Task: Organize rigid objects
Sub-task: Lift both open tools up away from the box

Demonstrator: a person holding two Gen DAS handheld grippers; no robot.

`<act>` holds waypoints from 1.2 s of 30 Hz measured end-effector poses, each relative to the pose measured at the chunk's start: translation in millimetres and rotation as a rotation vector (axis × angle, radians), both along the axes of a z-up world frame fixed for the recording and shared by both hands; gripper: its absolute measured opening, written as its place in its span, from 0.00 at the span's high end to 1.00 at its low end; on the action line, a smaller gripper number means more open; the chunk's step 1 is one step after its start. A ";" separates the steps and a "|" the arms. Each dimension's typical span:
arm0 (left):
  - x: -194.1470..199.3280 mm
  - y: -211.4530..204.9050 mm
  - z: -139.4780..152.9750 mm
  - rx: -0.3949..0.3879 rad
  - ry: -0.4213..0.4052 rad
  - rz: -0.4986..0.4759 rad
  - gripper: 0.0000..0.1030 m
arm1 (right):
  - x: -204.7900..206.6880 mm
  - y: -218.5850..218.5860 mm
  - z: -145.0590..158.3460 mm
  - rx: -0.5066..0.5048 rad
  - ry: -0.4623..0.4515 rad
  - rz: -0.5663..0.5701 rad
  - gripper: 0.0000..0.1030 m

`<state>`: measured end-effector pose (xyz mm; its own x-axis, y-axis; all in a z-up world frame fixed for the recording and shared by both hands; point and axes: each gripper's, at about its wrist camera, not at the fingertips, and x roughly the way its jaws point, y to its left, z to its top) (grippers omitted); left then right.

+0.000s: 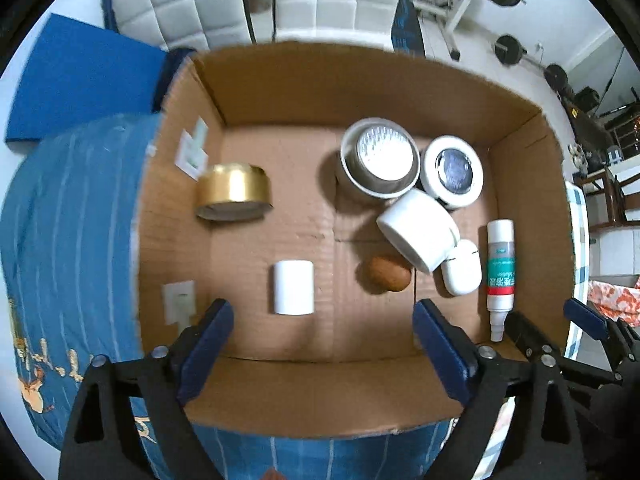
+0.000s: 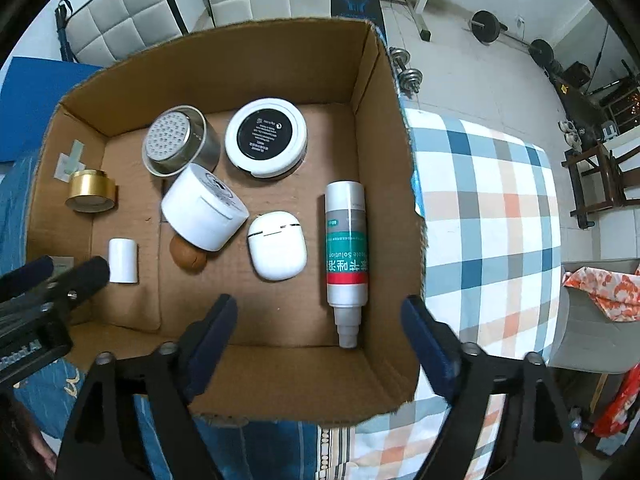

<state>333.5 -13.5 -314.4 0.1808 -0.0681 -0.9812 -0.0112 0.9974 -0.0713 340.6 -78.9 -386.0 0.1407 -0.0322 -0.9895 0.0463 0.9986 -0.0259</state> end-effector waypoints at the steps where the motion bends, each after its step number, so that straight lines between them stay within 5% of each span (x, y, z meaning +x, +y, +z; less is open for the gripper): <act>1: 0.6 2.2 5.8 0.012 -0.021 0.005 0.06 | -1.7 0.2 2.0 0.009 -0.002 0.000 0.11; 5: -5.6 3.2 20.7 0.049 -0.081 0.007 0.03 | -7.1 0.3 6.9 0.024 -0.003 -0.010 0.00; 19: -47.2 7.9 72.2 0.091 -0.184 0.027 0.03 | -29.1 -0.1 40.5 0.040 -0.057 -0.025 0.00; 36: -181.6 14.5 216.1 0.008 -0.390 0.032 0.03 | -175.8 -20.7 201.6 0.133 -0.267 -0.018 0.00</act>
